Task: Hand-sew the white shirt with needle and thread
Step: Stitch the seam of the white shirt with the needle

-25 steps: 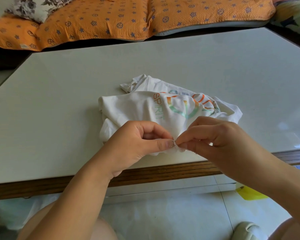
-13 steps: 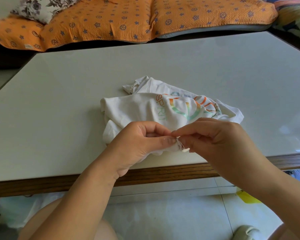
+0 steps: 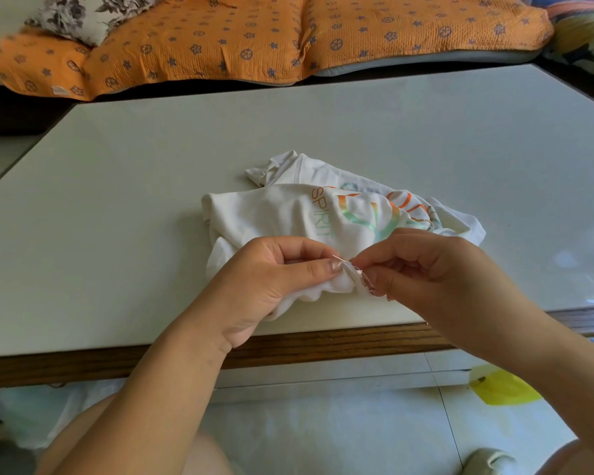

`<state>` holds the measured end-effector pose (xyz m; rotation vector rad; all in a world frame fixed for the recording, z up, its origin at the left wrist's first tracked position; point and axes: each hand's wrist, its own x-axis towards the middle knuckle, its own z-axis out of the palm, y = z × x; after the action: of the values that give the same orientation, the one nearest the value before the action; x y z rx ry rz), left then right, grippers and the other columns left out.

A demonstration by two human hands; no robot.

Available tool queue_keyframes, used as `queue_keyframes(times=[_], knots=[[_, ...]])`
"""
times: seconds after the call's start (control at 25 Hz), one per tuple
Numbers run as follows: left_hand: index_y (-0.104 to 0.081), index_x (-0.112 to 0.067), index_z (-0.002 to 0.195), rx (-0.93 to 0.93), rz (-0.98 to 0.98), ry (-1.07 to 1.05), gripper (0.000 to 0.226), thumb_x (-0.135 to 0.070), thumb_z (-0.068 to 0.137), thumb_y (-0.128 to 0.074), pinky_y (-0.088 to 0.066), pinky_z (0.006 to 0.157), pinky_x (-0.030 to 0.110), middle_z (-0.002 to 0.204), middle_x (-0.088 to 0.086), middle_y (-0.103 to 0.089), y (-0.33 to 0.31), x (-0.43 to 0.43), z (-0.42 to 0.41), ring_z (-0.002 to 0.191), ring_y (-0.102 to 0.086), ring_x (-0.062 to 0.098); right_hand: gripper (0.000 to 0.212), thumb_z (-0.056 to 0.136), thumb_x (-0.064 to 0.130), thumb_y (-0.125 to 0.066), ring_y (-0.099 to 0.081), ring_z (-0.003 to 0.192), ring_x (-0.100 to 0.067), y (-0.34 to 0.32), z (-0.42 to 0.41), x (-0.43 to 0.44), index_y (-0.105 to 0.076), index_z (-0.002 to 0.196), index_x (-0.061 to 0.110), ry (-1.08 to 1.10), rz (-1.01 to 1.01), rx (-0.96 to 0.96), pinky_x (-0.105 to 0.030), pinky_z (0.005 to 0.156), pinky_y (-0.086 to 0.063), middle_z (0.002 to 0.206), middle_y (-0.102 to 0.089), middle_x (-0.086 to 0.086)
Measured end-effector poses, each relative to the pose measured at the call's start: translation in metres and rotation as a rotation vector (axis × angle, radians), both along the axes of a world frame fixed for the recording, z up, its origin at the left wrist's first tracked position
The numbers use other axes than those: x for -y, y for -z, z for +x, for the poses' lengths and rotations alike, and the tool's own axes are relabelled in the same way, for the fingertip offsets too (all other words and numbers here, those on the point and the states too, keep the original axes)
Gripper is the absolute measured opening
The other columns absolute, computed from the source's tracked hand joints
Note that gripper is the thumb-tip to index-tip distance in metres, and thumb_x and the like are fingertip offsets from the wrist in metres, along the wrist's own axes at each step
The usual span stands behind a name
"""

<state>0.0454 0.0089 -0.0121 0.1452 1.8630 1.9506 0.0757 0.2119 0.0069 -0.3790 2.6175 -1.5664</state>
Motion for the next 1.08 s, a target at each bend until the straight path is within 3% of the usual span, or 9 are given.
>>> queue_keyframes(times=[0.08, 0.4, 0.64, 0.76, 0.84, 0.96, 1.08], knots=[[-0.079, -0.024, 0.081, 0.0, 0.04, -0.004, 0.024, -0.038, 0.062, -0.08, -0.013, 0.077, 0.047, 0.079, -0.003, -0.072, 0.0006, 0.001, -0.0004, 0.092, -0.042, 0.027, 0.025, 0.088, 0.016, -0.065, -0.06, 0.071, -0.007, -0.0001, -0.0004, -0.002, -0.072, 0.087, 0.039, -0.022, 0.023, -0.005, -0.01, 0.066, -0.044, 0.079, -0.065, 0.01], [-0.077, -0.022, 0.084, -0.001, 0.099, 0.015, 0.024, -0.037, 0.065, -0.079, -0.013, 0.079, 0.049, 0.08, 0.0, -0.072, 0.0029, 0.0021, -0.0035, 0.096, -0.033, 0.033, 0.032, 0.089, 0.017, -0.063, -0.056, 0.074, -0.013, -0.0005, -0.0013, -0.009, -0.071, 0.098, 0.046, -0.103, 0.083, -0.025, -0.01, 0.069, -0.04, 0.079, -0.056, 0.008], [-0.077, -0.022, 0.084, -0.004, 0.097, 0.025, 0.024, -0.037, 0.065, -0.08, -0.014, 0.079, 0.049, 0.081, 0.001, -0.07, 0.0053, 0.0035, -0.0055, 0.096, -0.035, 0.032, 0.035, 0.086, 0.011, -0.066, -0.051, 0.064, -0.007, -0.0035, -0.0003, -0.0069, -0.073, 0.09, 0.045, -0.093, 0.02, -0.016, -0.008, 0.066, -0.039, 0.071, -0.055, 0.009], [-0.077, -0.023, 0.082, -0.014, 0.077, 0.034, 0.024, -0.038, 0.064, -0.079, -0.016, 0.079, 0.048, 0.081, 0.001, -0.069, 0.0051, 0.0036, -0.0053, 0.093, -0.038, 0.031, 0.024, 0.084, 0.02, -0.068, -0.057, 0.069, -0.022, -0.002, -0.0001, -0.0046, -0.074, 0.085, 0.043, -0.065, -0.05, 0.031, -0.021, 0.063, -0.048, 0.071, -0.061, 0.002], [-0.077, -0.023, 0.082, -0.009, 0.078, 0.042, 0.023, -0.038, 0.064, -0.079, -0.014, 0.079, 0.049, 0.081, 0.002, -0.069, 0.005, 0.0035, -0.0056, 0.093, -0.037, 0.031, 0.02, 0.083, 0.024, -0.068, -0.06, 0.071, -0.024, -0.0007, -0.0002, -0.004, -0.073, 0.085, 0.044, -0.053, -0.047, 0.023, -0.03, 0.067, -0.051, 0.074, -0.066, 0.001], [-0.077, -0.024, 0.082, -0.007, 0.093, 0.047, 0.021, -0.037, 0.064, -0.078, -0.013, 0.079, 0.048, 0.08, -0.001, -0.073, 0.0052, 0.0041, -0.0057, 0.096, -0.038, 0.032, 0.024, 0.085, 0.02, -0.068, -0.059, 0.069, -0.003, -0.0013, -0.0009, -0.0046, -0.072, 0.077, 0.042, -0.035, 0.018, -0.05, -0.009, 0.064, -0.043, 0.079, -0.066, 0.017], [-0.077, -0.023, 0.083, 0.0, 0.102, 0.033, 0.022, -0.035, 0.065, -0.079, -0.012, 0.08, 0.048, 0.082, 0.002, -0.072, 0.0059, 0.0058, -0.0066, 0.097, -0.035, 0.032, 0.026, 0.088, 0.019, -0.064, -0.058, 0.078, -0.006, -0.0007, 0.0001, -0.0058, -0.069, 0.084, 0.044, -0.048, 0.063, -0.098, -0.008, 0.07, -0.04, 0.083, -0.06, 0.016]])
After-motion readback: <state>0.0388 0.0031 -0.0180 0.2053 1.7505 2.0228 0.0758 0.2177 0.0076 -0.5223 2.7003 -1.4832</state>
